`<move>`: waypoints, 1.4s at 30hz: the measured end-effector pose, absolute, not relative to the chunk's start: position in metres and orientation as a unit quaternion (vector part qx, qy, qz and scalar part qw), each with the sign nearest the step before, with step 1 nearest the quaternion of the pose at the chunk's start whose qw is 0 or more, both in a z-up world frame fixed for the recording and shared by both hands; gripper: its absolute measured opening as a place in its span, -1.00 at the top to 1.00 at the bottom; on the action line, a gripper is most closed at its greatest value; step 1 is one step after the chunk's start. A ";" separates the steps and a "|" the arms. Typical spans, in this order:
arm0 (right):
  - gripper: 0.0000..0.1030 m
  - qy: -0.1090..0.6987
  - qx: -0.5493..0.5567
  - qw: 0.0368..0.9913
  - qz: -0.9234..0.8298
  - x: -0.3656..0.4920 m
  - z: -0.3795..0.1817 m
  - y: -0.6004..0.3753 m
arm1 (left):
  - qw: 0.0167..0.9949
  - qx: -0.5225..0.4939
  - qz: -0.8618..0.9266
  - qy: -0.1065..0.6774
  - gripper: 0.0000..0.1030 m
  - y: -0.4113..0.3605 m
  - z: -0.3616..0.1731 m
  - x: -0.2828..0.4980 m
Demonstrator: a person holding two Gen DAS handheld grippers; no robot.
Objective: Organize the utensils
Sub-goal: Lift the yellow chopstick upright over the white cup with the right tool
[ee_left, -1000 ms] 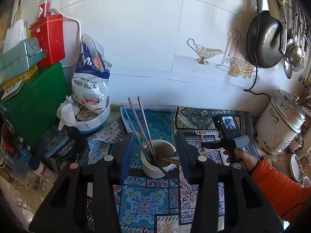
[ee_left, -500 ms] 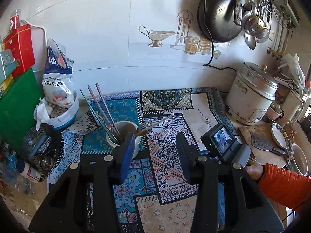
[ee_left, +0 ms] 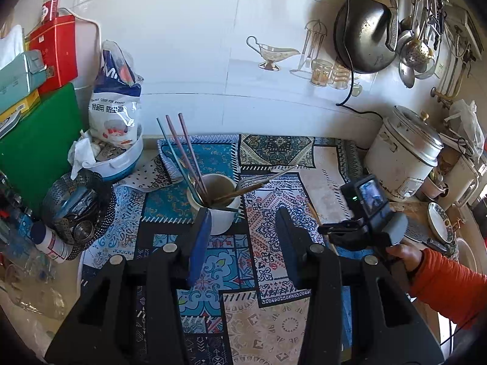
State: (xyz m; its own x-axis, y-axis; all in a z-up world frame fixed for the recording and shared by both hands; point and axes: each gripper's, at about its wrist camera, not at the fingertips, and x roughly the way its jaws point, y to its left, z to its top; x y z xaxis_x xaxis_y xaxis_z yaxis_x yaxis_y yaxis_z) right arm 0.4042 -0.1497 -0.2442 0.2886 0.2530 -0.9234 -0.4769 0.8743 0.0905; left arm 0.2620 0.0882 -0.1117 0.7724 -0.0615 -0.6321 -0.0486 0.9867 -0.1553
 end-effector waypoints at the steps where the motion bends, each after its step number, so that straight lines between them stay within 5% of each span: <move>1: 0.88 0.542 -0.089 0.803 0.232 0.404 -0.235 -0.152 | 0.938 -0.082 0.000 0.338 0.17 0.090 -0.111 0.263; 23: 0.88 0.223 0.047 0.901 0.369 0.424 -0.029 -0.070 | 0.943 -0.101 0.087 0.306 0.16 0.121 -0.095 0.281; 42: 0.88 0.230 0.051 0.906 0.352 0.448 -0.083 0.008 | 0.916 -0.150 0.156 0.337 0.16 0.184 -0.135 0.282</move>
State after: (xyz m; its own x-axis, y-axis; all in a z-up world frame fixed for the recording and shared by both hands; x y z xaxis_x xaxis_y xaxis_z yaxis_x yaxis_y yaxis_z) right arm 0.4479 0.0081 -0.0835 0.6466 0.6609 -0.3808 -0.6140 0.7472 0.2542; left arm 0.2824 0.1839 -0.1352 0.7238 0.1848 -0.6648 -0.3876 0.9060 -0.1701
